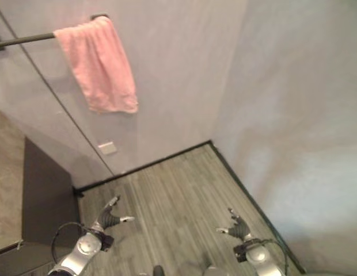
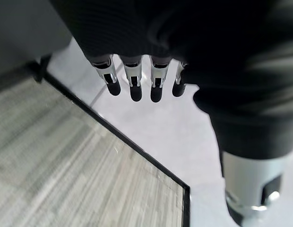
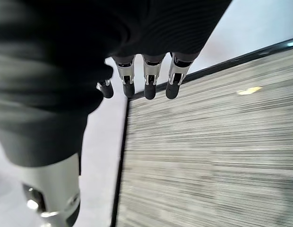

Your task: Put brush and paste in cup on sink, flatten towel.

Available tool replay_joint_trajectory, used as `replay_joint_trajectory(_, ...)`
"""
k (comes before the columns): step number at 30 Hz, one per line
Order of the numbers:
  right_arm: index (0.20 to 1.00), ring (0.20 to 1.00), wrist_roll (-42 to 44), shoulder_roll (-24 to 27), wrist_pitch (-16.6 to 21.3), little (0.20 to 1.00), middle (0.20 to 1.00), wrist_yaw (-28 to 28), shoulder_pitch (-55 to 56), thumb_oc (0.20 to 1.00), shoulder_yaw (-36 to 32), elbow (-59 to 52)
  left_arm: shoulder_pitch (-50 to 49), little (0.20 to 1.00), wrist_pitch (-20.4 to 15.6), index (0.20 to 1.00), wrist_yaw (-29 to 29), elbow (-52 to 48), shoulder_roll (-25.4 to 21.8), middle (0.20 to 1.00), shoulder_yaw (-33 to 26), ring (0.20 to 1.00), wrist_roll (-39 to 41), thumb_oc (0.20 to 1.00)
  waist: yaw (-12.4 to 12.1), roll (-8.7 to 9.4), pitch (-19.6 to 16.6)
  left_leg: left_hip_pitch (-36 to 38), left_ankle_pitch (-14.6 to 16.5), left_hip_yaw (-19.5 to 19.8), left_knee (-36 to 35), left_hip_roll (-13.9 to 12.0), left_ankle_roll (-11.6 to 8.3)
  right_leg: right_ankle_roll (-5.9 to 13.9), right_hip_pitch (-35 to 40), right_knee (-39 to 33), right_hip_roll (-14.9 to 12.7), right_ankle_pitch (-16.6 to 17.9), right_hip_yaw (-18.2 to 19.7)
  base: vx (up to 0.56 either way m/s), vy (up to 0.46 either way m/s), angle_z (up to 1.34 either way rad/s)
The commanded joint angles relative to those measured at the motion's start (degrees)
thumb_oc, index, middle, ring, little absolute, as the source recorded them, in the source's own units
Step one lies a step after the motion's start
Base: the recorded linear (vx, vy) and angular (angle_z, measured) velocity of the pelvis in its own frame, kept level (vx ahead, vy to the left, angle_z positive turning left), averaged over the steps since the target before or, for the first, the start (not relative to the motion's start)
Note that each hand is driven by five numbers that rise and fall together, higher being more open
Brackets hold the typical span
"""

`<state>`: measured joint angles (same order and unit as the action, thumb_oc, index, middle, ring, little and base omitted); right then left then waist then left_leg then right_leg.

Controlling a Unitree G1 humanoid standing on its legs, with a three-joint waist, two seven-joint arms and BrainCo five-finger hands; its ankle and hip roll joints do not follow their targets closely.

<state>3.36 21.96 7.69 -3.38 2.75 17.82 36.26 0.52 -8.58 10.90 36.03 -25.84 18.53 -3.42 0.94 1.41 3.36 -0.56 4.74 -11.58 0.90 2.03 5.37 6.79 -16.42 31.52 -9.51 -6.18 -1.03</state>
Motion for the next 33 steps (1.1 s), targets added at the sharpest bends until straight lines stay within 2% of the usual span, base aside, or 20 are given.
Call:
replay_joint_trajectory(1,1.0,1.0,1.0,0.0,2.1,1.0,1.0,0.1,1.3,1.0,0.0,-2.2,0.4,1.0,-1.7,1.0,-0.6,-2.5,-1.9,1.0,-0.2,1.0,-1.3,1.0,1.8,0.01,1.6,-1.2,-4.8,4.8,-0.9,0.9,-3.68,-0.55,1.6,-11.2,8.5,6.9,-2.9,0.22,0.067,0.43)
replay_joint_trajectory(2,1.0,1.0,1.2,0.0,2.1,1.0,1.0,0.1,1.5,1.0,-0.1,-2.0,0.6,1.0,-1.7,1.0,-0.6,-2.2,-1.8,1.0,-0.1,1.0,-1.2,1.0,2.4,0.05,2.2,-0.4,-4.6,5.8,-0.9,1.3,-3.72,-0.32,0.2,-12.4,9.1,7.6,-2.5,0.28,0.048,0.5)
replay_joint_trajectory(3,1.0,1.0,1.5,0.1,2.2,1.0,1.0,0.0,1.6,1.0,-0.2,-1.6,1.1,1.0,-1.7,1.0,-0.5,-1.5,-1.5,1.0,0.1,1.0,-1.1,1.0,3.4,0.26,3.0,1.1,-4.0,7.2,-1.1,2.0,-3.87,0.36,-1.5,-16.9,9.6,9.6,-2.1,0.29,0.028,0.89)
replay_joint_trajectory(5,1.0,1.0,1.4,0.1,2.2,1.0,1.0,-0.3,1.7,1.0,-0.3,-1.0,2.3,1.0,-1.8,1.0,-0.2,-0.1,-1.0,1.0,0.5,1.0,-1.0,1.0,4.4,0.87,3.9,2.9,-3.3,8.6,-1.2,2.8,-4.17,1.48,-3.3,-22.2,9.4,12.5,-2.0,0.36,0.002,0.87)
replay_joint_trajectory(6,1.0,1.0,0.9,0.1,1.8,1.0,1.0,-0.2,2.0,1.0,-0.3,-0.5,3.2,1.0,-1.8,1.0,-0.1,1.4,-0.1,1.0,0.7,1.0,-0.5,1.0,5.4,0.99,4.5,4.8,-2.1,10.5,-0.9,3.0,-4.61,2.24,-4.5,-26.2,8.9,14.4,-2.6,0.43,-0.018,0.42)
replay_joint_trajectory(8,1.0,1.0,0.4,0.4,1.6,1.0,1.0,-0.2,2.2,1.0,-0.4,0.0,3.7,1.0,-1.8,1.0,-0.1,1.7,0.5,1.0,1.1,1.0,-0.3,1.0,6.1,1.2,4.6,6.1,-1.3,12.1,-0.1,3.3,-4.84,2.41,-4.2,-26.3,9.1,15.0,-2.3,0.34,-0.031,0.56)
replay_joint_trajectory(10,1.0,1.0,0.0,0.9,1.8,1.0,1.0,-0.2,2.7,1.0,-0.5,0.5,4.4,1.0,-2.2,1.0,0.0,3.5,1.3,1.0,1.8,1.0,-0.4,1.0,6.7,1.9,3.5,7.3,-0.1,13.6,1.1,3.8,-5.03,1.59,-2.3,-26.0,9.8,15.3,-0.1,0.28,-0.06,0.72)
replay_joint_trajectory(14,1.0,1.0,-0.7,2.2,1.9,1.0,1.0,-0.2,2.9,1.0,-0.1,0.5,5.2,1.0,-2.2,1.0,0.3,5.7,2.7,1.0,2.2,1.0,0.6,1.0,7.4,1.48,2.0,7.6,0.1,14.3,5.4,3.6,-6.29,0.38,-0.6,-25.1,11.1,14.4,-0.3,0.28,-0.074,0.46)
replay_joint_trajectory(16,1.0,1.0,-1.3,3.3,2.0,1.0,1.0,-0.2,2.6,1.0,0.3,0.6,6.3,1.0,-2.1,1.0,0.3,6.5,3.4,1.0,2.9,1.0,1.1,1.0,7.8,1.51,1.9,5.1,-3.9,12.4,14.7,2.8,-9.81,-0.84,1.7,-24.8,11.0,12.9,-1.5,0.23,-0.083,0.01)
replay_joint_trajectory(18,1.0,1.0,-1.7,4.1,2.2,1.0,1.0,-0.5,2.2,1.0,0.8,0.1,7.3,1.0,-2.2,1.0,0.6,7.3,3.5,1.0,3.5,1.0,1.2,1.0,7.7,2.2,2.3,1.1,-7.0,10.5,22.3,1.3,-12.3,-1.8,4.1,-25.4,10.5,11.8,-2.4,0.23,-0.124,0.41)
replay_joint_trajectory(19,1.0,1.0,-1.5,4.5,2.3,1.0,1.0,-0.6,2.4,1.0,1.0,-0.9,7.9,1.0,-2.0,1.0,1.0,7.6,3.5,1.0,3.5,1.0,1.6,1.0,7.4,3.12,2.3,-1.6,-8.0,7.1,25.1,-0.8,-12.07,-2.65,6.2,-25.7,9.7,10.7,-2.9,0.28,-0.145,0.47)
replay_joint_trajectory(20,1.0,1.0,-1.6,4.5,2.2,1.0,1.0,-0.9,2.4,1.0,1.2,-0.8,8.4,1.0,-2.0,1.0,1.0,7.9,3.6,1.0,3.9,1.0,1.6,1.0,7.5,3.47,2.3,-2.8,-7.3,4.7,24.1,-2.3,-11.35,-2.64,6.9,-26.0,9.1,10.4,-3.0,0.38,-0.091,0.59)
replay_joint_trajectory(21,1.0,1.0,-2.4,4.6,2.2,1.0,1.0,-1.7,2.5,1.0,1.3,-0.6,9.6,1.0,-2.2,1.0,1.2,8.6,3.8,1.0,4.8,1.0,1.3,1.0,6.9,4.05,1.7,-5.3,-4.2,-1.0,16.9,-6.2,-9.45,-1.77,9.0,-27.3,7.5,9.2,-4.0,0.29,0.012,0.41)
replay_joint_trajectory(22,1.0,1.0,-2.5,4.7,2.2,1.0,1.0,-1.9,2.3,1.0,1.2,-1.1,9.8,1.0,-2.3,1.0,1.3,8.9,3.8,1.0,5.0,1.0,1.1,1.0,6.6,4.08,1.5,-6.4,-3.7,-1.2,14.1,-6.6,-9.32,-1.46,9.6,-27.7,7.2,8.9,-4.0,0.3,0.071,0.57)
replay_joint_trajectory(24,1.0,1.0,-2.9,4.6,2.2,1.0,1.0,-2.4,2.0,1.0,1.3,-0.8,9.6,1.0,-2.5,1.0,1.8,9.4,3.7,1.0,5.2,1.0,0.8,1.0,6.1,3.48,1.0,-8.0,-5.9,-0.8,7.6,-7.5,-9.91,-0.97,10.7,-28.1,6.9,8.0,-3.5,0.23,0.12,0.21)
replay_joint_trajectory(25,1.0,1.0,-3.2,4.6,2.2,1.0,1.0,-2.7,1.5,1.0,1.5,-0.4,9.4,1.0,-2.5,1.0,2.1,9.2,3.5,1.0,5.1,1.0,1.0,1.0,5.4,3.0,1.0,-9.2,-9.0,0.4,5.0,-8.4,-10.74,-0.95,11.6,-28.3,7.1,7.5,-2.9,0.26,0.136,-0.09)
replay_joint_trajectory(26,1.0,1.0,-3.3,4.5,2.0,1.0,1.0,-2.7,1.0,1.0,1.8,0.3,9.0,1.0,-2.1,1.0,2.3,9.4,3.5,1.0,4.9,1.0,1.2,1.0,4.6,2.64,1.0,-9.5,-10.7,2.1,3.1,-8.9,-11.09,-0.84,12.5,-28.2,7.2,7.1,-2.2,0.18,0.09,-0.16)
replay_joint_trajectory(27,1.0,1.0,-3.3,4.4,2.0,1.0,1.0,-2.7,1.0,1.0,1.8,0.4,9.0,1.0,-2.1,1.0,2.4,9.3,3.5,1.0,4.9,1.0,1.2,1.0,4.7,2.68,1.1,-9.2,-10.9,2.1,2.8,-8.8,-11.12,-0.84,12.6,-28.1,7.2,7.0,-2.2,0.21,0.128,-0.44)
replay_joint_trajectory(28,1.0,1.0,-3.6,4.4,2.0,1.0,1.0,-2.2,0.5,1.0,2.0,-0.3,7.7,1.0,-2.2,1.0,2.1,8.4,2.9,1.0,3.9,1.0,1.7,1.0,4.2,2.35,1.3,-7.6,-9.0,4.6,4.3,-8.0,-10.64,-0.92,12.6,-26.2,7.2,6.0,-1.4,0.15,0.141,-0.64)
replay_joint_trajectory(33,1.0,1.0,-4.6,4.8,2.3,1.0,1.0,-1.8,0.2,1.0,1.7,-2.2,5.1,1.0,-2.4,1.0,1.0,6.6,0.7,1.0,2.9,1.0,1.2,1.0,3.4,2.29,0.9,-5.6,-7.5,4.5,3.2,-5.9,-9.16,-0.1,12.5,-23.1,6.6,5.7,-0.1,0.13,0.141,-0.33)
